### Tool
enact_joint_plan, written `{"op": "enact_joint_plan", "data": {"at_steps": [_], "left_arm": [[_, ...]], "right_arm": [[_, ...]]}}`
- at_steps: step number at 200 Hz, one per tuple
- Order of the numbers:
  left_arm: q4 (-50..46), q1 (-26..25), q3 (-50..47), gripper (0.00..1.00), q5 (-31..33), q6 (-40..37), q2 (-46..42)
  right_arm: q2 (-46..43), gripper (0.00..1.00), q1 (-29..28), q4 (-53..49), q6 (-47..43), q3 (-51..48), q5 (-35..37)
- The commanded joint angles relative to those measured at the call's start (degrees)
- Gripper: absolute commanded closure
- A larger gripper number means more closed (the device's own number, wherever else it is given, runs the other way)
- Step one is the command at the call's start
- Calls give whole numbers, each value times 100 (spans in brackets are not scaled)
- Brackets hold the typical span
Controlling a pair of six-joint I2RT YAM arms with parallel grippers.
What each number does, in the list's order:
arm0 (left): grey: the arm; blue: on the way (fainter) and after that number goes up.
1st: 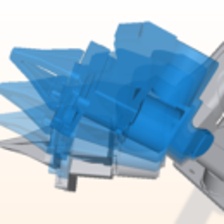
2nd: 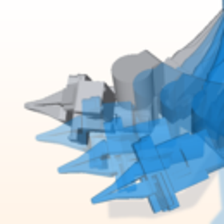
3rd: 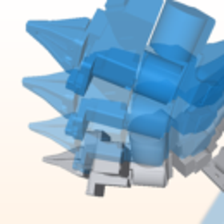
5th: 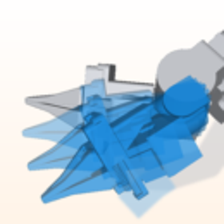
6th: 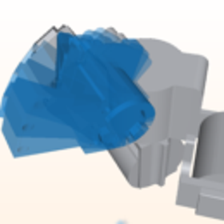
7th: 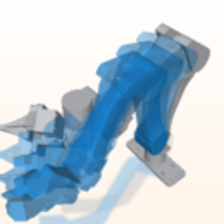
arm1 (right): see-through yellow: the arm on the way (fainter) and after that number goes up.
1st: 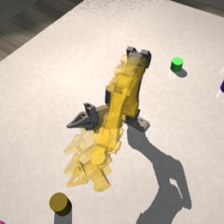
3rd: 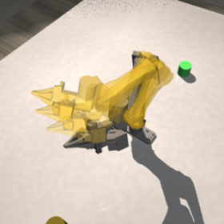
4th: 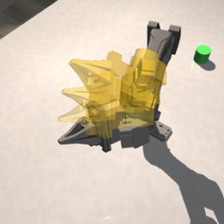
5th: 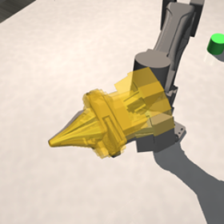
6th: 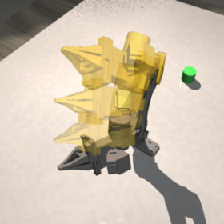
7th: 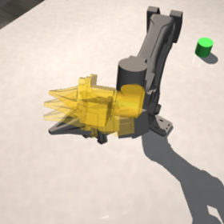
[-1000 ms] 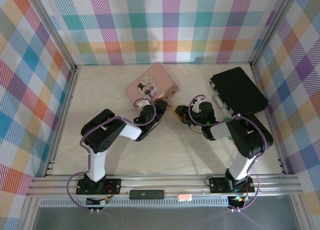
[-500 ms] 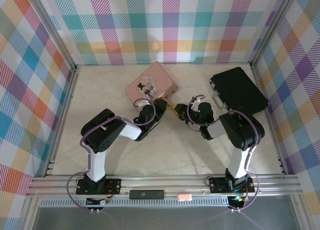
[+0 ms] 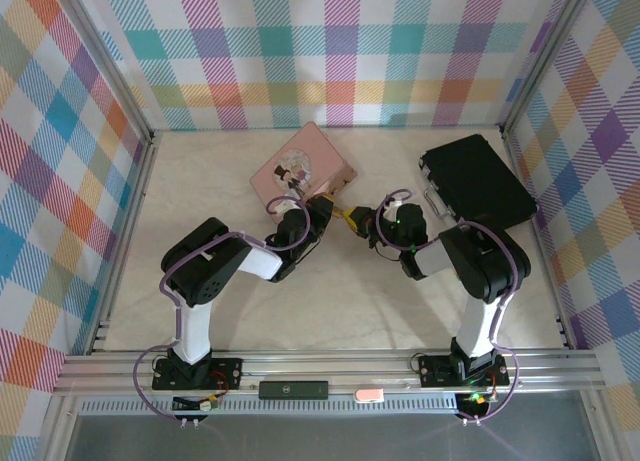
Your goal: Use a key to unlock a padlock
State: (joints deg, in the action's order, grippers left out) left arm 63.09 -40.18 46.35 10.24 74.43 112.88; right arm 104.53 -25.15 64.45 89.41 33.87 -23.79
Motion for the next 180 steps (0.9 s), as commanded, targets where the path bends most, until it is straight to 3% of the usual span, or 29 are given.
{"op": "enact_joint_plan", "data": {"at_steps": [1, 27, 43, 95, 118, 146, 180], "left_arm": [[296, -42, -90, 100, -590, -302, 342], [1191, -41, -321, 100, -692, -499, 743], [1380, -44, -372, 100, -667, -404, 984], [1264, -113, -359, 100, -493, -624, 951], [1144, -100, -330, 100, -515, -636, 896], [697, -47, -352, 100, -448, -614, 640], [-172, 73, -384, 100, -354, -709, 98]], "right_arm": [[-684, 100, -88, 35, 1358, 197, -393], [-757, 100, -87, 504, 3483, 206, -665], [-723, 100, -104, 881, 4309, 230, -699], [-590, 100, -96, 1048, 4743, 374, -254], [-363, 100, -81, 1067, 4397, 473, -399], [-281, 100, -2, 313, 3109, 567, -810], [-430, 83, 35, -711, 1405, 486, -871]]}}
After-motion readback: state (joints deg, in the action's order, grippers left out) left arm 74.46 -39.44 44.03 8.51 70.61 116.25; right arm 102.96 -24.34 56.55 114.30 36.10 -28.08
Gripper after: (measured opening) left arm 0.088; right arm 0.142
